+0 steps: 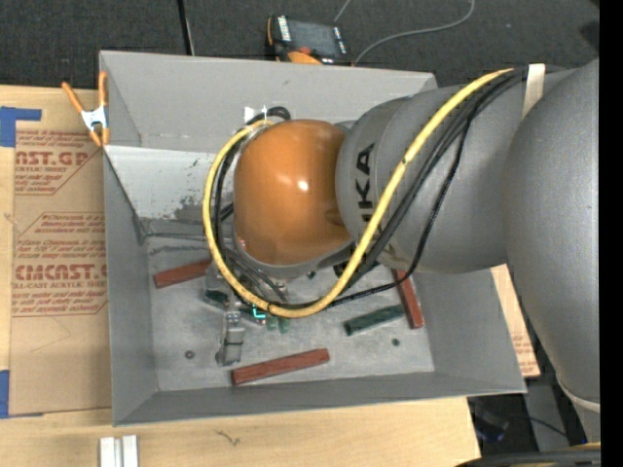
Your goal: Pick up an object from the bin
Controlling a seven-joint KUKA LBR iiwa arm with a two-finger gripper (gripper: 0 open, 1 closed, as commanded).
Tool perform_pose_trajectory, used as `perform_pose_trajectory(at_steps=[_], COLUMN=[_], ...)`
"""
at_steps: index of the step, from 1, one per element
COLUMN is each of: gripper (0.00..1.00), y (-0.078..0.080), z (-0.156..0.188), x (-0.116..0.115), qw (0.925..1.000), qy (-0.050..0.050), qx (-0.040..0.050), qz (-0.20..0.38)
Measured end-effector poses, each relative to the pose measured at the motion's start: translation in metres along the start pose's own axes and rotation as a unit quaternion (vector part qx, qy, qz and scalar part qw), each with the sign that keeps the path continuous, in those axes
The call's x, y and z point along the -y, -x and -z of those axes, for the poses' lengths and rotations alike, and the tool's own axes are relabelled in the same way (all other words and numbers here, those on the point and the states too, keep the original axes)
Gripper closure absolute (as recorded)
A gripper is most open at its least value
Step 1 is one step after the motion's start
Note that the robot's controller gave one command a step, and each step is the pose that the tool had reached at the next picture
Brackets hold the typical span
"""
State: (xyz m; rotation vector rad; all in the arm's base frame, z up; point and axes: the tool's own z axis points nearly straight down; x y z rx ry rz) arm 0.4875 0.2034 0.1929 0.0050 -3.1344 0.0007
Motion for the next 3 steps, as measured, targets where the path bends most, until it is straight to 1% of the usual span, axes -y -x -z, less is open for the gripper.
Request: perform_pose_trajectory(at_steps=[1,2,3], gripper=[0.0,1.0,1.0], y=[0.055,0.056,0.068], z=[-0.126,-0.122,0.018], x=[0.062,0.06,0.127], qw=[0.9871,0.9872,0.9842], qy=[0.0,0.002,0.002], qx=[0.0017,0.0041,0.0081], qz=[-0.16,-0.159,-0.177])
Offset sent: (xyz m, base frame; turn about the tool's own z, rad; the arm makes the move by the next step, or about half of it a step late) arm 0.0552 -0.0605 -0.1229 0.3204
